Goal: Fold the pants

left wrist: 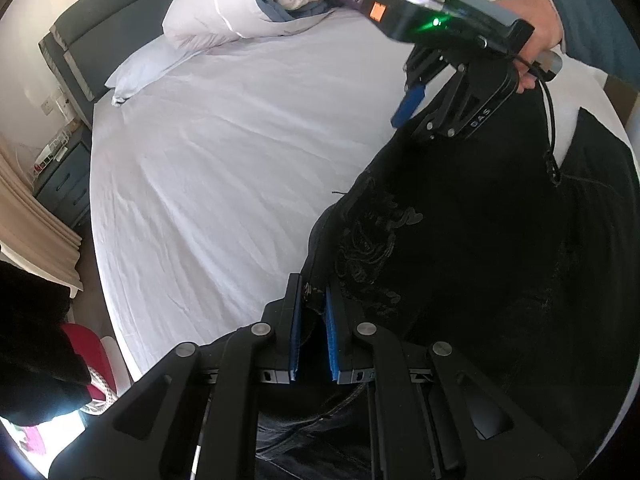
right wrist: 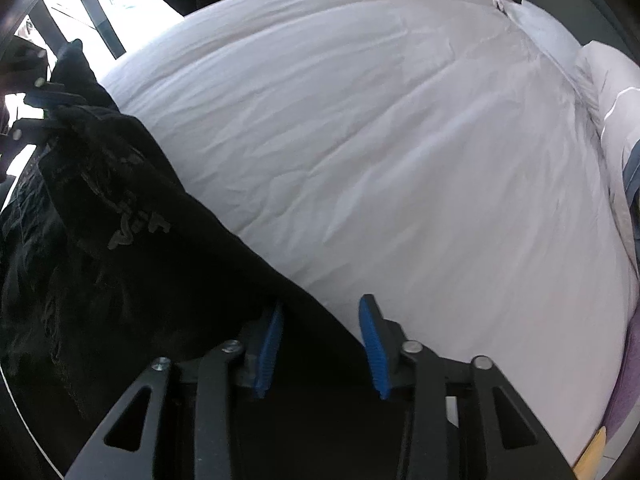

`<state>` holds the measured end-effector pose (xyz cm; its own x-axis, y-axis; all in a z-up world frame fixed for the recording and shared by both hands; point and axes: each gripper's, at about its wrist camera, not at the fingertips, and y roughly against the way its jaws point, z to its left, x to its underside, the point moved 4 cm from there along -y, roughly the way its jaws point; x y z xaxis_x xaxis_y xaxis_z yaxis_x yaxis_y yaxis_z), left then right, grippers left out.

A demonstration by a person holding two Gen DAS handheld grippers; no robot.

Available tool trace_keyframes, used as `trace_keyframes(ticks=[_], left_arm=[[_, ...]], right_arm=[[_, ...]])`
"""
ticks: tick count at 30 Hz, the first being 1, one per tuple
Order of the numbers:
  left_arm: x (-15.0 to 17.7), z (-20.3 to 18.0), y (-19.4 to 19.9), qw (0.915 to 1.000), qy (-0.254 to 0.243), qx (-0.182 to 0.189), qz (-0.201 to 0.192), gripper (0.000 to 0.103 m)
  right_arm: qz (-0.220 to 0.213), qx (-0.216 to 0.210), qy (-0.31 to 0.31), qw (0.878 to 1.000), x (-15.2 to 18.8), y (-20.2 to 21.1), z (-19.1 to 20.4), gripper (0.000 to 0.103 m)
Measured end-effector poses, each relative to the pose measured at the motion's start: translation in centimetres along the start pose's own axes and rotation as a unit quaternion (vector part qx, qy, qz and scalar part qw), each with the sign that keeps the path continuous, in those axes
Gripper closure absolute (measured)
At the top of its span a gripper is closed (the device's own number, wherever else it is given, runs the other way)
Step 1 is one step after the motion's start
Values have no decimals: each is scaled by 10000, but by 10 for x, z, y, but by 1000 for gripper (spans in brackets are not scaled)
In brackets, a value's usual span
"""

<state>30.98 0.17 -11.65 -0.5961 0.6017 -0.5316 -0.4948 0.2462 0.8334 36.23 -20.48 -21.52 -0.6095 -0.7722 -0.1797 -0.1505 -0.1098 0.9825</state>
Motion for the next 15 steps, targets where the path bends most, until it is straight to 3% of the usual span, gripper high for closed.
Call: trace_keyframes(ticks=[6,12,15], left_arm=[[4,3,3,10000,42,0,8,93],[4,8,9,9999,149,-1,-37,93],[6,6,14,9997,200,-26,-99,93]], right_arm=[[-23,-81,8,10000,-1,8,-13,91],[-133,-174,-206,9995,1,22,-26,97],[-355,-318,-715,9963,4,35,-39,98]])
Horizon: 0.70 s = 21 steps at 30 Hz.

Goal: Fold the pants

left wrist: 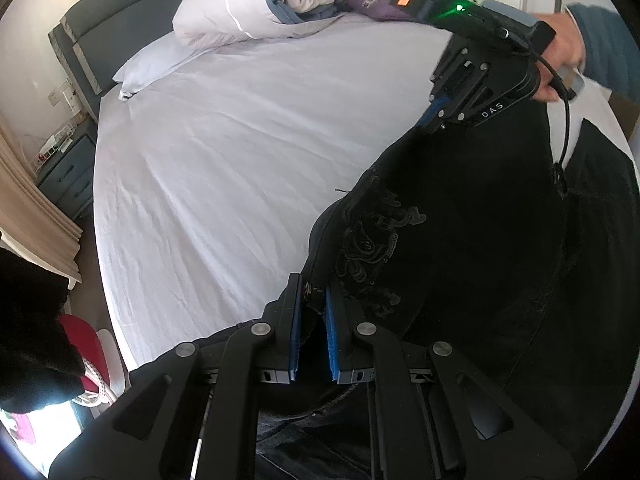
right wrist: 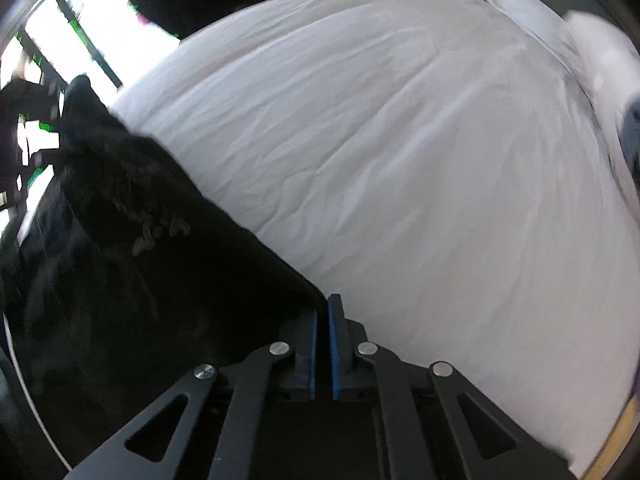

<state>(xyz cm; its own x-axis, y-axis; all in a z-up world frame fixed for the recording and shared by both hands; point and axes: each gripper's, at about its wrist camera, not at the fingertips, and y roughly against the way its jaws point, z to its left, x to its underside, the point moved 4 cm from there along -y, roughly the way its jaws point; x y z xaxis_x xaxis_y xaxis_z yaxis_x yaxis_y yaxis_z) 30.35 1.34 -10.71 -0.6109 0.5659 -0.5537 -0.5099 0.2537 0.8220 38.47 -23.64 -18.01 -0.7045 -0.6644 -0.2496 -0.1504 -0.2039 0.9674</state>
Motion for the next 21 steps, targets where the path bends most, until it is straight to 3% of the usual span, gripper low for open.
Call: trace_keyframes(ticks=[4,10,14,17,21], left_arm=[[3,-4,13,9999,64,-72,-112,93],[13,-18,44,9995,135,-106,-279,93],[25,-34,75,9990,110,-125,-414,93],[36,-57,98,9987,48,-99,-502,93],[52,-95,124,9983,-93,-64,-579,93]], right_arm=[[-349,-296,-647,9969,7,19,-2,99],[-1025,-1014,-1562,9772,43,54,10,99],[-1415,-1397,-2324,9521,87,81,8,99],[-1661,-1763,-3042,9213,117,107,-1,99],[-1821,-1786,-3111,9155,136,128,21,99]])
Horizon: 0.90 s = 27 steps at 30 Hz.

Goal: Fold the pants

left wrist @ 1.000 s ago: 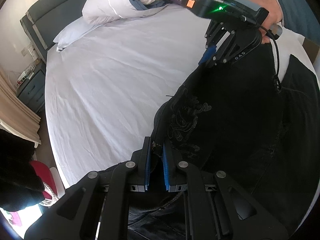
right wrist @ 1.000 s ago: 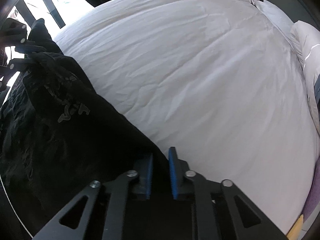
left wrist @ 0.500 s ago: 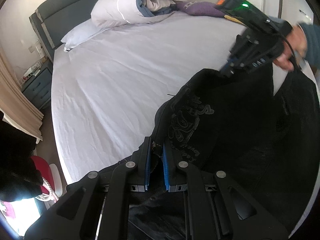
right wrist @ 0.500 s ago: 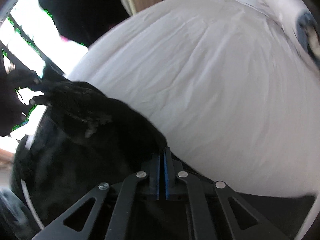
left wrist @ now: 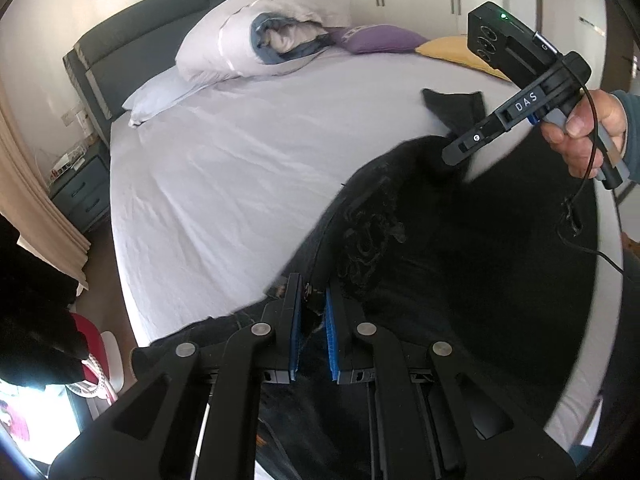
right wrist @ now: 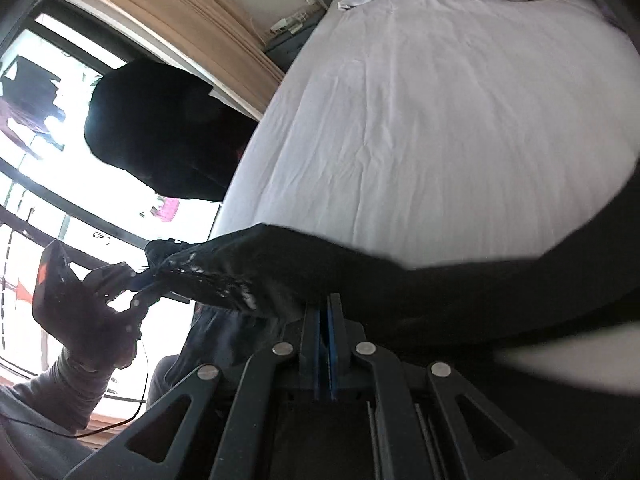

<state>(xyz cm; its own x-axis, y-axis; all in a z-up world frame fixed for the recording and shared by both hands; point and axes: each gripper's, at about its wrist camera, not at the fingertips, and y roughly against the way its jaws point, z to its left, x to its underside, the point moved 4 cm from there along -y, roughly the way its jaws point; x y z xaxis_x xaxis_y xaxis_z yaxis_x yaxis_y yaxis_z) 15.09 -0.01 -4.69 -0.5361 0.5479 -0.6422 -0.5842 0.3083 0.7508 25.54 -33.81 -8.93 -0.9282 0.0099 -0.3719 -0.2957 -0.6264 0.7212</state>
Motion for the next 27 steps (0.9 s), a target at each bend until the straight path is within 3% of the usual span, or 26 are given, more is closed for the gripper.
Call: trace_keyframes(ticks=[2,7,13,15,23,27], left_arm=[[10,-17,12,10000,-24,77,18,93],[52,-71,33,9988,-377,149,277,93],[110,-130,44,9942,-762,346,679,94],[125,-146,50,9927,-902,365,714,93],[150,-173,68,9888,-1281,311,697,94],[151,-178,74,9871,-1418,300,681,94]], right_arm=[[58,137,152,9998,28,-7,21,99],[410,487,427,9971,82,-19,22,99],[875,1021,1196,9837,147,-21,30,99],[1005,1275,1571,9741,166,-21,37,99],[990,2187,2687,9328,198,-20,66,98],[880,2269,2711,9313,193,-18,69,98]])
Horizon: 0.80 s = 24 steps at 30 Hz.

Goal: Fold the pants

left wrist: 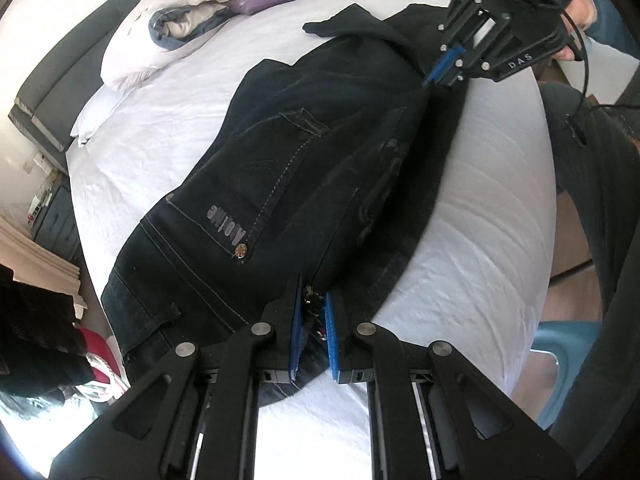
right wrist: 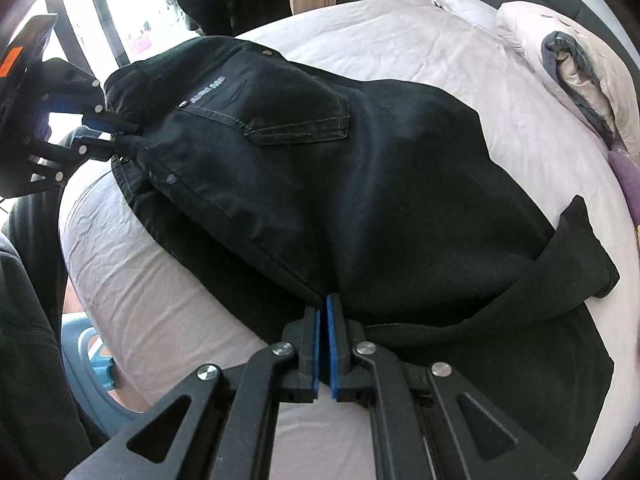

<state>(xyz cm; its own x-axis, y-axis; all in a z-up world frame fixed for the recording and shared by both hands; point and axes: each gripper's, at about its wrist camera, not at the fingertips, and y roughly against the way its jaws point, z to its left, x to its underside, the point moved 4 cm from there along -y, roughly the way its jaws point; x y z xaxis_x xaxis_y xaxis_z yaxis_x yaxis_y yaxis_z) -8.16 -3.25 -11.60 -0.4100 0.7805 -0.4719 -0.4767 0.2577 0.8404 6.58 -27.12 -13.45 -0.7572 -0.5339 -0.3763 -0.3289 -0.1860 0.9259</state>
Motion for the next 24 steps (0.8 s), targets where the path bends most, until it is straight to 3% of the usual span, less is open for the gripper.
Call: trace_keyframes(ticks=[6,17,24], left_arm=[[14,-5,3,9999,109,89,46,95],[8,17,-16,9997,214,-30,104,93],[12,21,-11,9992,330,164,150,90]], right_arm=[[10,178,259,9995,6,7,9,98],[99,463,351,9983,12,-38,47,97],[6,566,355,9978,12,-40,49,93]])
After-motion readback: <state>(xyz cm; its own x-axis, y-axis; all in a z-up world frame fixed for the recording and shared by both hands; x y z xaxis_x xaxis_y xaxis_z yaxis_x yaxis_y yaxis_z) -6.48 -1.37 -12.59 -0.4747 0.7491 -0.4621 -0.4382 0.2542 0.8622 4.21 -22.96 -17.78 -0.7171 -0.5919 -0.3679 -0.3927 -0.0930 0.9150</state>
